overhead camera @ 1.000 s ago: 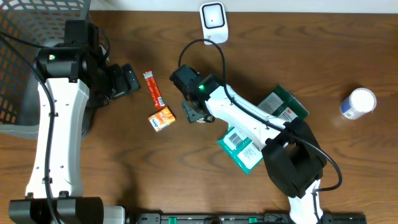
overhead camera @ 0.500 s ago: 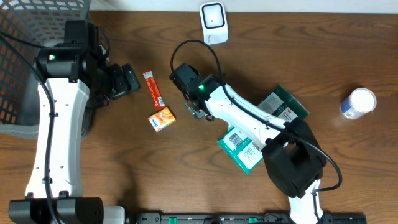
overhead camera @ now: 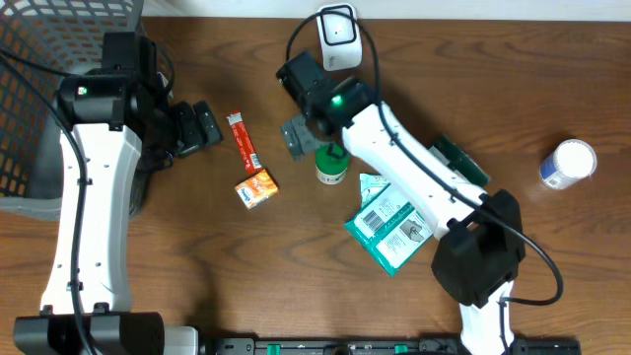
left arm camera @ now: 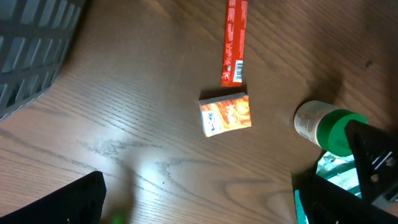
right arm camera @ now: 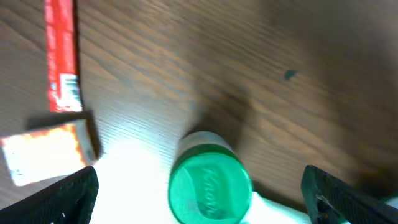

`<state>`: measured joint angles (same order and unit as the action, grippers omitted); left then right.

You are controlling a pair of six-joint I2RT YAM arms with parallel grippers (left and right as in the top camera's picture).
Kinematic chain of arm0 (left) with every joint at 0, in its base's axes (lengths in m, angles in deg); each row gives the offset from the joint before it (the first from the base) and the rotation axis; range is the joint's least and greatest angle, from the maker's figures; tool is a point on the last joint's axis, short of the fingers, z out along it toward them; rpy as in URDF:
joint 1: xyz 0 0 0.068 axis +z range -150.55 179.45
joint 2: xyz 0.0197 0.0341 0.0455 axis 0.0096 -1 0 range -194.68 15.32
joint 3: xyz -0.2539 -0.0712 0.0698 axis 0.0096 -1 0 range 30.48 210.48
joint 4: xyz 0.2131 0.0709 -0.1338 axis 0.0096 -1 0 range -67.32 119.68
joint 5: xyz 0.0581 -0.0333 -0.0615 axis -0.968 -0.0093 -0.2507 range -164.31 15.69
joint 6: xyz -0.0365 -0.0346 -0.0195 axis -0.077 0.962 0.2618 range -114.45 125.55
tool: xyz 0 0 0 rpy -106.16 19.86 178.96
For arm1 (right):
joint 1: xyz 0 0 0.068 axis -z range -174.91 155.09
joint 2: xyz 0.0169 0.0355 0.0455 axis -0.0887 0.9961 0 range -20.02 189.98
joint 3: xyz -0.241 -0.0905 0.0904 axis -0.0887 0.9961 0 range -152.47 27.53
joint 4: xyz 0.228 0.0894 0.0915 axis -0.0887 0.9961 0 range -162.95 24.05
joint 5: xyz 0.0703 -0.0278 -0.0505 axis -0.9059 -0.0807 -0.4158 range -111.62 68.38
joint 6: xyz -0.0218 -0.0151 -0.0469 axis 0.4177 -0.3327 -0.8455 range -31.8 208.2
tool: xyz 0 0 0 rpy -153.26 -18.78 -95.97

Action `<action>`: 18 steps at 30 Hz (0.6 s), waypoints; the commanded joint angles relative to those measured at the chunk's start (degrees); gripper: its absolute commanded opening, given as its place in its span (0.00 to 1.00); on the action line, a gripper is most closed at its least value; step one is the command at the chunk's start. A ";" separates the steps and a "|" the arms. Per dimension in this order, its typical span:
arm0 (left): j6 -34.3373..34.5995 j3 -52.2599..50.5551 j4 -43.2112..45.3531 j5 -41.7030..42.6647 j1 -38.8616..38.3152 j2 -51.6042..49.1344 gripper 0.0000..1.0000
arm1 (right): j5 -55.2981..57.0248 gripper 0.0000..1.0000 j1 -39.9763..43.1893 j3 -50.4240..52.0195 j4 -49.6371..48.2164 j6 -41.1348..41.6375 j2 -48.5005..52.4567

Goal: Scan the item barcode
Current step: 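Raise the green-lidded jar up to the scanner with the right gripper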

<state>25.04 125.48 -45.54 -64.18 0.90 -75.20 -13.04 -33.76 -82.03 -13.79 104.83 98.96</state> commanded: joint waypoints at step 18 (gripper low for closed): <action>0.28 -0.28 -0.48 -0.33 0.02 0.90 1.00 | -4.13 0.99 1.75 8.55 2.58 19.63 -0.46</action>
<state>25.04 125.48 -45.69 -64.18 0.90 -75.20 -16.85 -32.84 -76.56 -10.36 121.87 98.96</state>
